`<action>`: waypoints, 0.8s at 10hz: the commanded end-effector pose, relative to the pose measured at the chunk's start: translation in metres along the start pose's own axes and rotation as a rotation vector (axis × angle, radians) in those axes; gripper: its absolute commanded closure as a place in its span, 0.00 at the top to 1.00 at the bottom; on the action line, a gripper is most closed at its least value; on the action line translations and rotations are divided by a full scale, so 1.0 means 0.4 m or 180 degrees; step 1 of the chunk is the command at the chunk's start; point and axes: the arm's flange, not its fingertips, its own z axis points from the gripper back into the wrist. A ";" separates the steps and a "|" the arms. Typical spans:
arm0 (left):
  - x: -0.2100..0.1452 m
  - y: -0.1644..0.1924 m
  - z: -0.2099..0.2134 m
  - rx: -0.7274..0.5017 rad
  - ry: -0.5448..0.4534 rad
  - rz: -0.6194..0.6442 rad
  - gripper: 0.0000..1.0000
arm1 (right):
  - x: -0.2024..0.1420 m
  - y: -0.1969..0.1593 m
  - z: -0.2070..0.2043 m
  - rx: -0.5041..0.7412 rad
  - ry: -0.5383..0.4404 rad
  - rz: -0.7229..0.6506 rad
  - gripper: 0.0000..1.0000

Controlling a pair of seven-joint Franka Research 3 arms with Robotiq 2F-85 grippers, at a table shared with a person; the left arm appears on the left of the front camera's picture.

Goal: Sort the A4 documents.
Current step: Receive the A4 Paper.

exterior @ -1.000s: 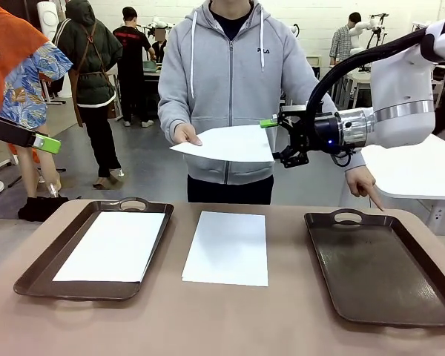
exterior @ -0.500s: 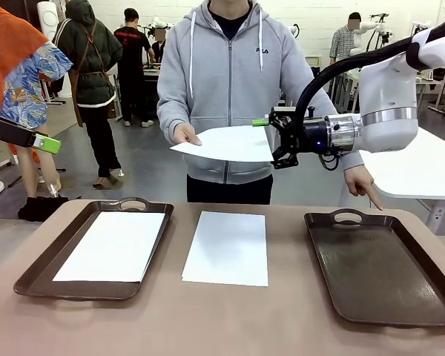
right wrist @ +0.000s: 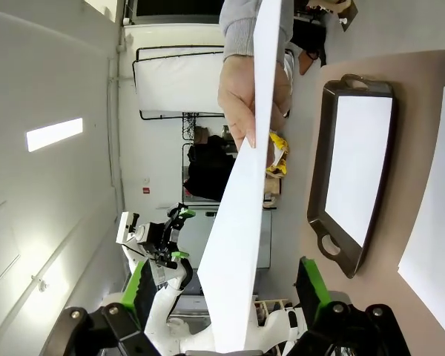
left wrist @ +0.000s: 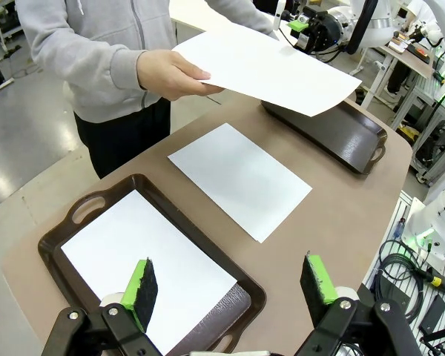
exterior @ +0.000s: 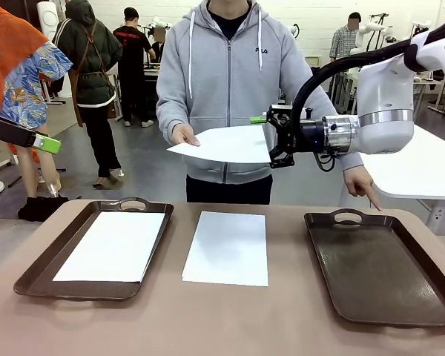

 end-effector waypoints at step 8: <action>-0.001 0.001 -0.001 -0.0018 -0.0003 -0.0011 1.00 | 0.009 -0.003 -0.022 0.0136 0.0052 -0.0077 0.35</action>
